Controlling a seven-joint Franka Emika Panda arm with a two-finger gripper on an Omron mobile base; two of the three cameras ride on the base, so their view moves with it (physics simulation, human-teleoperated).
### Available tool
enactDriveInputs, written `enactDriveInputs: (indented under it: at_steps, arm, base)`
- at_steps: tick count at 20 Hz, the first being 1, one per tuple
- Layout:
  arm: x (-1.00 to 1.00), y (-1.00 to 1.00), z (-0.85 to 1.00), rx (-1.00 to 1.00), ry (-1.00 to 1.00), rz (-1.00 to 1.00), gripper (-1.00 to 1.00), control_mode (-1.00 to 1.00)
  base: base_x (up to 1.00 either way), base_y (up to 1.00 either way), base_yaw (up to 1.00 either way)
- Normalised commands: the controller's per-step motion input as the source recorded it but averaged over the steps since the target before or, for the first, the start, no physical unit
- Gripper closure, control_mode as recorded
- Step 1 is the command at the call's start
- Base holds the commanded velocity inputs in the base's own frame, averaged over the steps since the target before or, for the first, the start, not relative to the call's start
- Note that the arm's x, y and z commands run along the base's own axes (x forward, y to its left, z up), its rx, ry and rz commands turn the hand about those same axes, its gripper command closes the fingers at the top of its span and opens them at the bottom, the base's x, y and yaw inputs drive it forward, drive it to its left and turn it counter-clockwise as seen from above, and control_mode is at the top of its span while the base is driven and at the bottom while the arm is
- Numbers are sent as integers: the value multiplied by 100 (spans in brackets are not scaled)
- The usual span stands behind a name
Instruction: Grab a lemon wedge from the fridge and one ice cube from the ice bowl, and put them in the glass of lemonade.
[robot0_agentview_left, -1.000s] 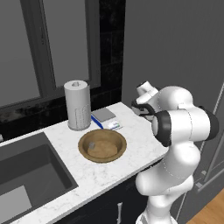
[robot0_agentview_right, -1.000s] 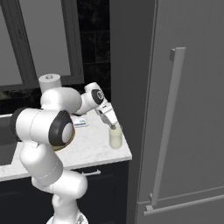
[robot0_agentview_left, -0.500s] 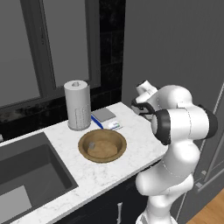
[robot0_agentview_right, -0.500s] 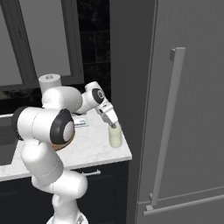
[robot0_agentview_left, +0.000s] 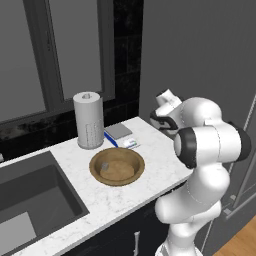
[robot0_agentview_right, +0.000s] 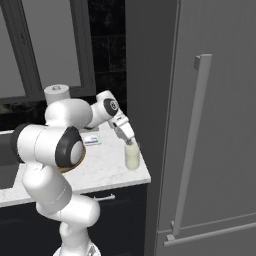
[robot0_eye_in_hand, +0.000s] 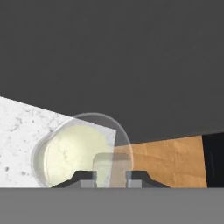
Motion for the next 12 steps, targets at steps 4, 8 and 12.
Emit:
enactDriveInputs:
  at_steps: [4,8,12]
  arm:
    - [-2,-2,3,0,0,0,100,-100]
    - [0,-5,-7,0,1,0,100,-100]
    - [0,0,-4,0,0,0,-100,-100]
  base:
    - [0,0,0]
    - [0,0,0]
    - [0,0,0]
